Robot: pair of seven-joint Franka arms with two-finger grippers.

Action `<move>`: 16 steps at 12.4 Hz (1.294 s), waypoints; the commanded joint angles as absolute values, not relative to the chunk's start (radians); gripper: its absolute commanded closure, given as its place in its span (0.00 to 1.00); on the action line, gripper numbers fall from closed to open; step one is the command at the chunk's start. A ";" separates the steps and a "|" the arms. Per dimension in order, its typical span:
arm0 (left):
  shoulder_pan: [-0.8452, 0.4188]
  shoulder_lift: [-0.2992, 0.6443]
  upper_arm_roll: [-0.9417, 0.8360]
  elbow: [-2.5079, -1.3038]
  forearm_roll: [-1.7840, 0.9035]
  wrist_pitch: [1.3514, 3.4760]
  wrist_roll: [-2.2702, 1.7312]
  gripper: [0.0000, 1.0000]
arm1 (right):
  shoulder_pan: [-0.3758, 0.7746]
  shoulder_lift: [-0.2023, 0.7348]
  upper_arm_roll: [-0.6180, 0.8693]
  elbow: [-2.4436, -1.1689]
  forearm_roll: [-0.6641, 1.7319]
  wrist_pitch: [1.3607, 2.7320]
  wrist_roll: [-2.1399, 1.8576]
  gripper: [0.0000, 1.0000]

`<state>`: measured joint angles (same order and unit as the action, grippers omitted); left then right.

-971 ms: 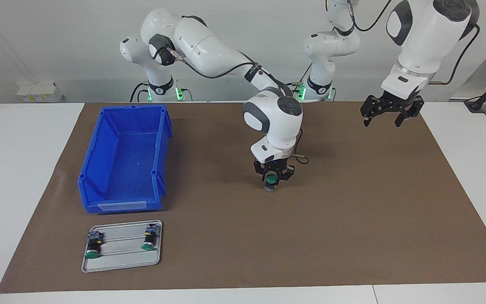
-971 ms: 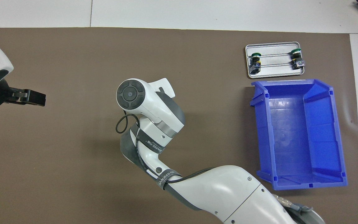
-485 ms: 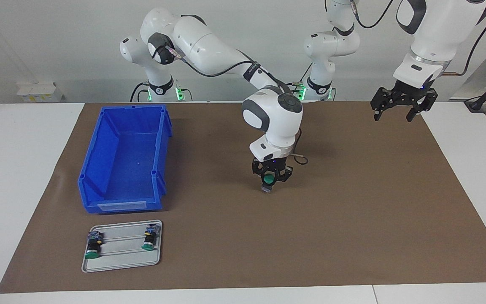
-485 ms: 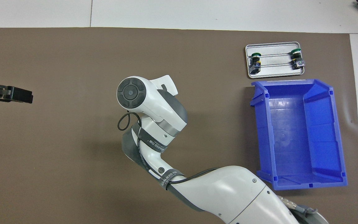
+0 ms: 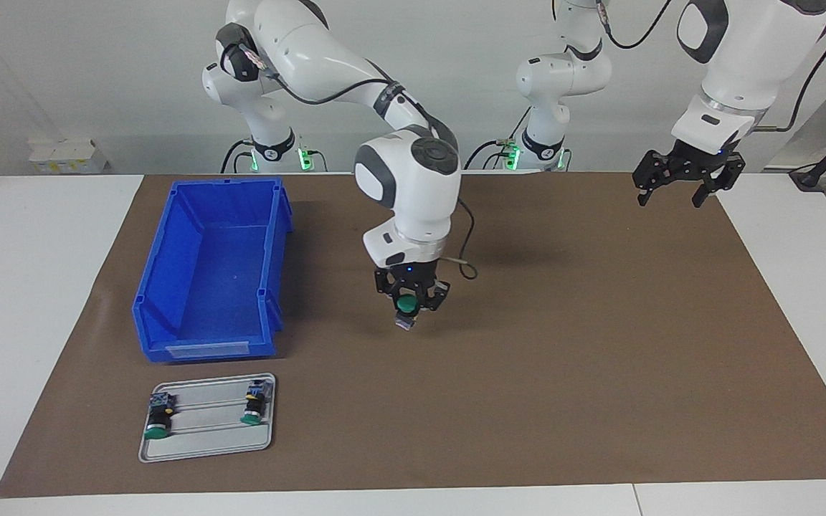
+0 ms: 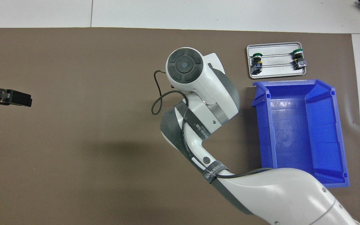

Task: Place and press button with both arms
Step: 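Carry the button with the right gripper over the blue bin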

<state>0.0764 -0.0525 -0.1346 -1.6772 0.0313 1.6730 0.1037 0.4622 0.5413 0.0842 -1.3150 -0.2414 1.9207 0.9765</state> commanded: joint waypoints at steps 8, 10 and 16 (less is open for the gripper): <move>0.078 -0.138 -0.141 -1.813 0.020 1.675 0.120 0.00 | 0.079 0.164 0.100 -1.650 -0.086 1.910 0.237 1.00; 0.078 -0.138 -0.143 -1.813 0.018 1.677 0.118 0.00 | 0.003 0.166 0.100 -1.661 -0.083 1.914 0.065 1.00; 0.078 -0.138 -0.140 -1.812 -0.067 1.675 0.112 0.00 | -0.103 0.207 0.100 -1.756 -0.028 2.068 -0.149 1.00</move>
